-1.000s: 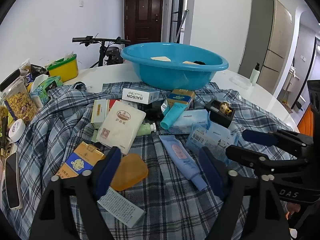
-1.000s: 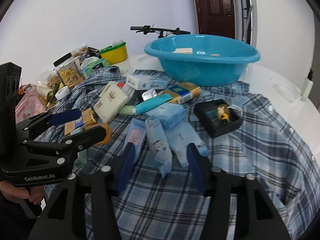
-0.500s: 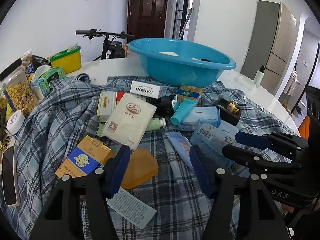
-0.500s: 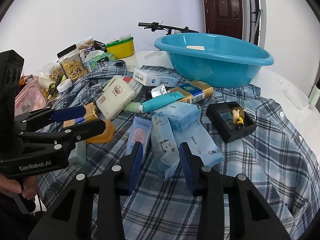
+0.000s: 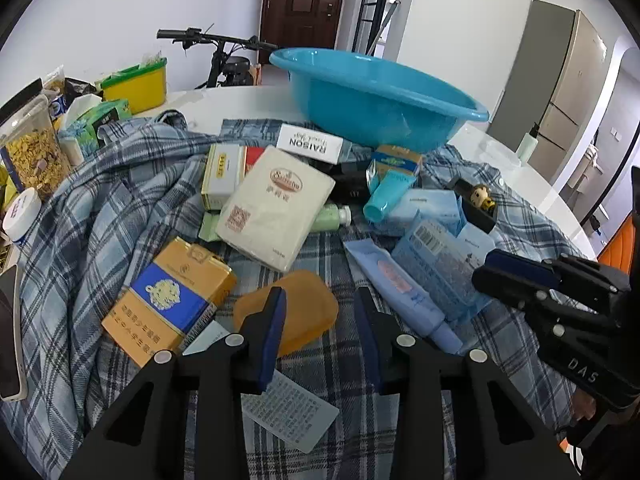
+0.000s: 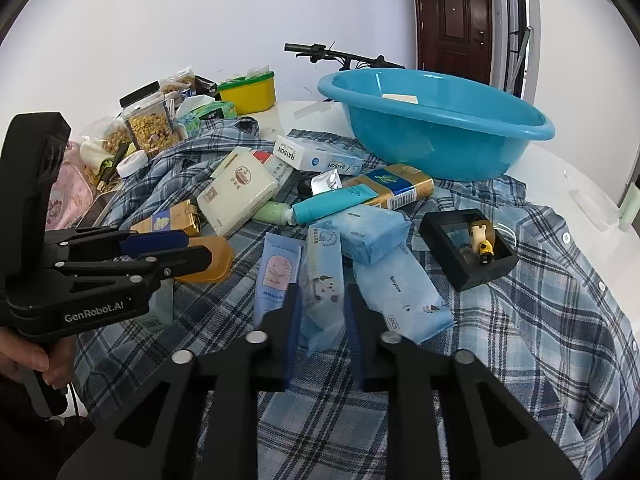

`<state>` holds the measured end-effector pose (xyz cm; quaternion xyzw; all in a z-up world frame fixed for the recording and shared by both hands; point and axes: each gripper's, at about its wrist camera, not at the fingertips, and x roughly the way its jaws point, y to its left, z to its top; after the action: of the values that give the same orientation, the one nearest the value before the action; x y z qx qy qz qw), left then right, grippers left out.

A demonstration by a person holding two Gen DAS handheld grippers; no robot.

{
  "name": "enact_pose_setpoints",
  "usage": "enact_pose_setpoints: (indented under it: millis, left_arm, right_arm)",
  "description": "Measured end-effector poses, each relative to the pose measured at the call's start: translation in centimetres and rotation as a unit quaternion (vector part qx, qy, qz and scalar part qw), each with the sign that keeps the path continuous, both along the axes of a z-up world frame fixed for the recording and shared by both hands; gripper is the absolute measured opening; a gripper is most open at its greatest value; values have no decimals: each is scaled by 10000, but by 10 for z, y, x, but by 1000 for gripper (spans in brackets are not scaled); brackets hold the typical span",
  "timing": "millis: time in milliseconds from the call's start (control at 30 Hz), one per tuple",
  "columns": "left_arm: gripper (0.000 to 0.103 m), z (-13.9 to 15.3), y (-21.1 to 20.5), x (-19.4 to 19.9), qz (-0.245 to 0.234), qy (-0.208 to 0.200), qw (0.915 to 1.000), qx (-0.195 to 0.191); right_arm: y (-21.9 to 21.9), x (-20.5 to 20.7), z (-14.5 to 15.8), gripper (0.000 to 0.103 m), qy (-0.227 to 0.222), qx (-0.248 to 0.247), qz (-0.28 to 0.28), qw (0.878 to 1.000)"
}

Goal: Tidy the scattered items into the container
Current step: 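Grasp a white paper packet with the left tool while the right tool grasps a blue wipes packet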

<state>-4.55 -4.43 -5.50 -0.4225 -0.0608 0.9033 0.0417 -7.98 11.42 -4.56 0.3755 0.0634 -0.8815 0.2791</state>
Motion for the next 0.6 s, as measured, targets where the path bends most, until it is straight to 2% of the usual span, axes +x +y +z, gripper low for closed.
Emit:
enact_pose_setpoints:
  millis: [100,267,333,367,400,467,600]
  left_arm:
    - [38,-4,-1,0,2,-74,10000,-24]
    - [38,-5,-3,2,42,-59,9999,-119]
    - [48,-5,-6,0,109,-75,9999,-107]
    - [60,-4,-8,-3,144,-70,9998,-83]
    - [67,-2,-11,-5,173,-21,9998,-34]
    - [67,2,-16,-12,227,119,9997,-21]
    - [67,6,-14,-32,115,255,9992,-301]
  right_arm:
    - [1,1,2,11,58,-11,1,10000]
    - [0,1,2,10,55,9,5,10000]
    - [0,1,2,10,48,-17,3,10000]
    - [0,1,2,10,36,-34,-5,10000]
    - [0,0,2,10,24,-44,-12,10000]
    - [0,-1,2,10,10,-54,-23,10000]
    - [-1,-2,2,10,6,-35,-10,10000]
